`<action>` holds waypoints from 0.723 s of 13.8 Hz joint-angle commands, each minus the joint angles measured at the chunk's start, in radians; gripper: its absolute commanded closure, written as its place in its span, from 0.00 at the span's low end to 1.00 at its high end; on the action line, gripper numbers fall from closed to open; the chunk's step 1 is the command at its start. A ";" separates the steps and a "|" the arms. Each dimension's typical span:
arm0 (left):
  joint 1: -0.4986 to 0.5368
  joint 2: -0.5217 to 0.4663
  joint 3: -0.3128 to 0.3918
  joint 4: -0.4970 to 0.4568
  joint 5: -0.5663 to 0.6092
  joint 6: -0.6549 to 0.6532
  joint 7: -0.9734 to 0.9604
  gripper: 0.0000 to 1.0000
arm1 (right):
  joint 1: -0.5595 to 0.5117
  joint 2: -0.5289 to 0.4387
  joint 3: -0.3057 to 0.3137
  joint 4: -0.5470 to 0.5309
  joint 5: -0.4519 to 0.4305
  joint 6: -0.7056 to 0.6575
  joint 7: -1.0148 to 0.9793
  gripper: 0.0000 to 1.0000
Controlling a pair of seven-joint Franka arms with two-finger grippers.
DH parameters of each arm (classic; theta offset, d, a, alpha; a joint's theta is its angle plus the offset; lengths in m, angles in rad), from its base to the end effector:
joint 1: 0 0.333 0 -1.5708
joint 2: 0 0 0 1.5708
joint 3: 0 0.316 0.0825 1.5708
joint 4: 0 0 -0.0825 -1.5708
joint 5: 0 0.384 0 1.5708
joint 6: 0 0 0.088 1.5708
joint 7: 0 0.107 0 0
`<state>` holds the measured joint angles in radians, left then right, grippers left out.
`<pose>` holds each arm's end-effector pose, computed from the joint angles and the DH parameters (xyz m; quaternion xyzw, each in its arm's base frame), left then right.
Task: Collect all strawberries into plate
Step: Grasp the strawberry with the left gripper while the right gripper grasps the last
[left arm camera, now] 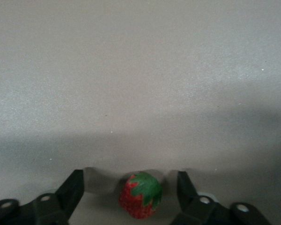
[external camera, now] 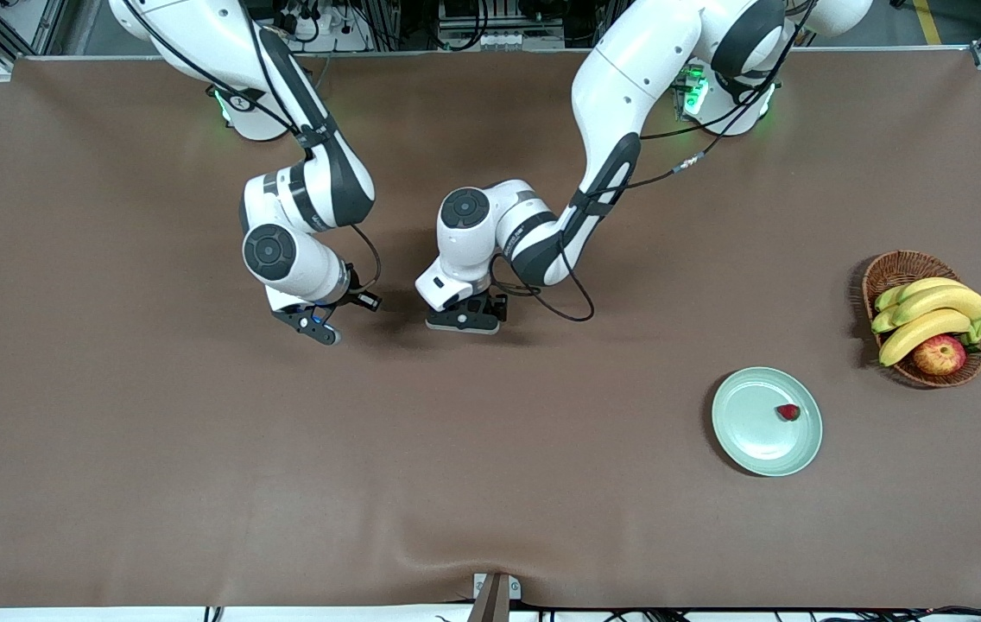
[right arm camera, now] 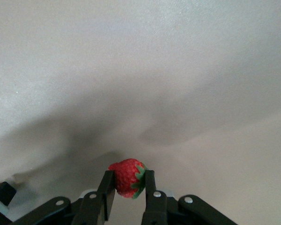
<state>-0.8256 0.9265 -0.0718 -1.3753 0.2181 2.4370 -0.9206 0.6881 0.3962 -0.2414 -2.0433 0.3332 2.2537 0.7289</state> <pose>0.4743 -0.5746 0.1689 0.9952 -0.0502 0.0808 0.0249 0.5165 0.2592 0.2379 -0.9625 0.2483 0.1083 0.0153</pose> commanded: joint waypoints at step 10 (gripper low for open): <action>-0.010 -0.021 0.007 -0.002 0.012 -0.067 -0.021 1.00 | -0.013 -0.022 -0.018 0.084 0.006 -0.127 0.004 1.00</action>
<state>-0.8271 0.9177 -0.0681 -1.3715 0.2182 2.3992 -0.9218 0.6871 0.3958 -0.2613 -1.9733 0.3332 2.1610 0.7293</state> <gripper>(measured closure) 0.665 0.696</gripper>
